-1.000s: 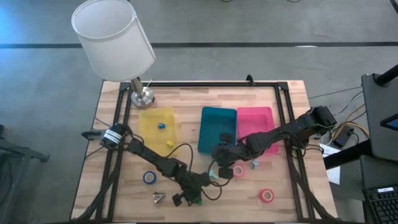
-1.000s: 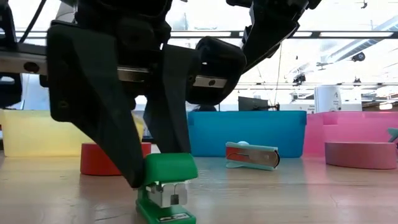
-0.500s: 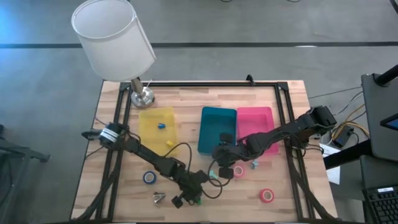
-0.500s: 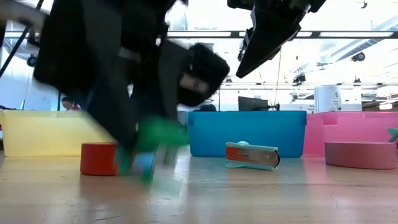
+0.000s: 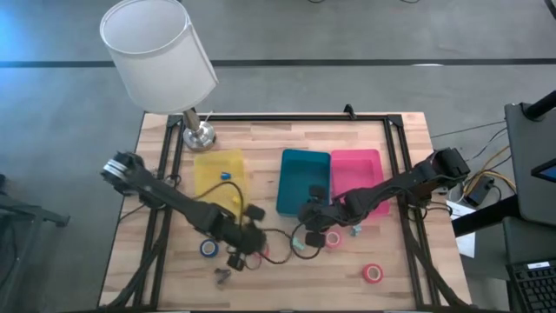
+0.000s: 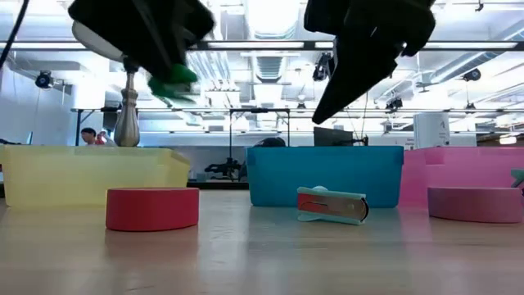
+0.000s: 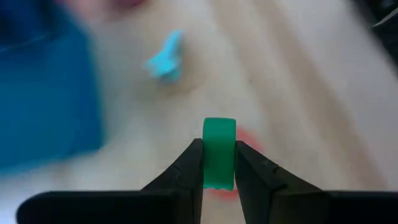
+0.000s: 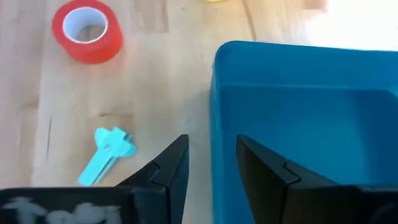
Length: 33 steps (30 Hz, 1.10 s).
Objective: Pick and place Stapler, Stapler remover, tape
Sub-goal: Put the green stapler into the yellow bin
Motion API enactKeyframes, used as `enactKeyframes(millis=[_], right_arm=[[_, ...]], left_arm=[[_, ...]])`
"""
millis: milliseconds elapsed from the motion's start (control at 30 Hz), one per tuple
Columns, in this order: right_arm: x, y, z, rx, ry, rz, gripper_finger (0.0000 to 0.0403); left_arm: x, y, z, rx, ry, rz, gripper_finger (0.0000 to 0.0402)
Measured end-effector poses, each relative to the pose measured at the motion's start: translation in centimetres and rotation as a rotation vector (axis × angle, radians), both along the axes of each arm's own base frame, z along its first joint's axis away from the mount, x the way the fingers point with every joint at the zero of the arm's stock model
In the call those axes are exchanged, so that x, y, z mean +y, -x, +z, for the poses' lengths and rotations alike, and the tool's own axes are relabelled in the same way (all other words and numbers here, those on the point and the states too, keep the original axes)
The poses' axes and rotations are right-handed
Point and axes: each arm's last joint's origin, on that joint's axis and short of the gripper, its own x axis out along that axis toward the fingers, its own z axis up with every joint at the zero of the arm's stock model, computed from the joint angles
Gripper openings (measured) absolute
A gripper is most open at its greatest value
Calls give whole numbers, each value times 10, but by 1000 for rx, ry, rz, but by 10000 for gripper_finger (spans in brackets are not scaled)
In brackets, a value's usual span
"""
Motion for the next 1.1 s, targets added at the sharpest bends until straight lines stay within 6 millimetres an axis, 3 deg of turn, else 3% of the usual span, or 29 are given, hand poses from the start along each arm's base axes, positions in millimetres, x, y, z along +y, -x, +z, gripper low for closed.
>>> enactKeyframes(millis=[133,300,433,567,733,900,1100], right_arm=[[-1,0,-4,-22,9,-10,138],[0,-1,-2,-30,6,-10,141],[1,-4,1,-64,-6,-10,136],[1,-5,2,-80,-11,-10,131],[1,-5,2,-82,-11,-9,127],[1,-5,2,-81,-9,-7,133],[1,-5,2,-81,-9,-7,136]], left_arm=[[22,31,23,-27,-142,212,81],[52,67,29,-91,-180,451,87],[73,89,6,-73,-127,604,88],[88,109,-35,-52,-85,728,88],[95,123,-77,-66,-28,742,89],[101,131,-97,-53,-46,737,89],[101,132,-99,-42,-36,732,90]])
